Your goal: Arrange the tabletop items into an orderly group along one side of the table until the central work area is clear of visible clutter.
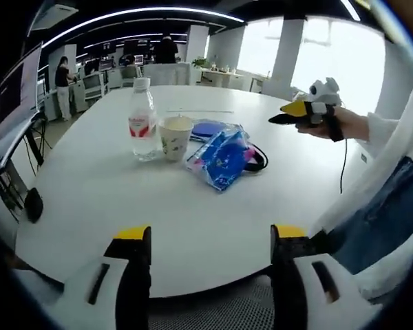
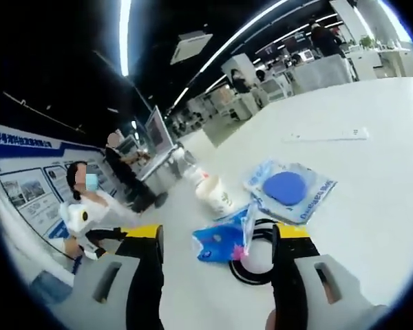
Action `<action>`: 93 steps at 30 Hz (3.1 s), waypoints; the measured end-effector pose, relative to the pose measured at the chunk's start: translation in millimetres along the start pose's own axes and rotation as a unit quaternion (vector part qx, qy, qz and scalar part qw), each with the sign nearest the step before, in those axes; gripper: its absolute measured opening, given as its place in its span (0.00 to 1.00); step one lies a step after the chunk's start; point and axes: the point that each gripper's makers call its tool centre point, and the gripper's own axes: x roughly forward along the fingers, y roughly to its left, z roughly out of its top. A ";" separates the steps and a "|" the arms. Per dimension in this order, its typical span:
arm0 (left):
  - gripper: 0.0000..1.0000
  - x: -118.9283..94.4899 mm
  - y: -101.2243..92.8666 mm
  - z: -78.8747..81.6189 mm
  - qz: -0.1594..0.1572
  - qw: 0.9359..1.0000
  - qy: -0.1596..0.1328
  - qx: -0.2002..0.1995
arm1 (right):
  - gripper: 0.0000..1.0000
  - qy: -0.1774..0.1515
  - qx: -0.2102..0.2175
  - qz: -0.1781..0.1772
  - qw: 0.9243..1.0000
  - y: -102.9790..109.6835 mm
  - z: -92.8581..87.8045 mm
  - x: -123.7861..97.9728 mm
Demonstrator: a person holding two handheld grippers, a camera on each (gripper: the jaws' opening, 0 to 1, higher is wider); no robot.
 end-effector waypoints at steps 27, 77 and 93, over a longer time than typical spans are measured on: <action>0.63 64.5 -14.9 29.8 0.053 0.993 0.010 -0.106 | 0.57 0.041 -0.006 -0.070 0.997 -36.8 -43.7 -81.7; 0.30 148.7 17.5 26.9 -0.015 0.992 0.064 -0.106 | 0.34 0.145 -0.037 -0.080 0.985 -31.7 -35.8 65.1; 0.02 151.4 18.1 27.9 -0.014 0.989 0.048 -0.140 | 0.03 0.190 -0.056 -0.094 0.976 -45.1 -55.6 71.5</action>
